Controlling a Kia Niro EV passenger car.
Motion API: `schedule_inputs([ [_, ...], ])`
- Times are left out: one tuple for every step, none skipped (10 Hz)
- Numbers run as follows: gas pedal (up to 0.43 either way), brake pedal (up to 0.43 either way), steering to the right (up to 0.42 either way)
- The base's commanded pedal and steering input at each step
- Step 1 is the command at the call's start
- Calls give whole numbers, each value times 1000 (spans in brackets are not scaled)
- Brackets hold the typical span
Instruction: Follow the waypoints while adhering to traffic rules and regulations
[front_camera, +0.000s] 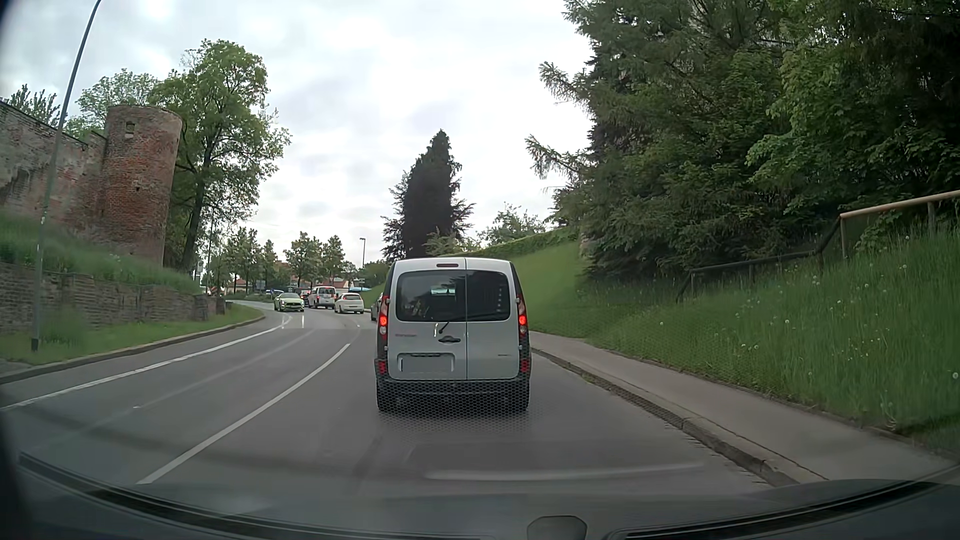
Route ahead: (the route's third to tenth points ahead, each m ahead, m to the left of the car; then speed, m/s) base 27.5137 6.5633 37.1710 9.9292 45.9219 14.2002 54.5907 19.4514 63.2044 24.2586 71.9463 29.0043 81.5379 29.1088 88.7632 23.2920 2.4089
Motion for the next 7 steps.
schedule_inputs([
  [0,0,-62],
  [0,0,-62],
  [0,0,-62],
  [0,0,-62],
  [0,0,-61],
  [0,0,-57],
  [0,0,-52],
])
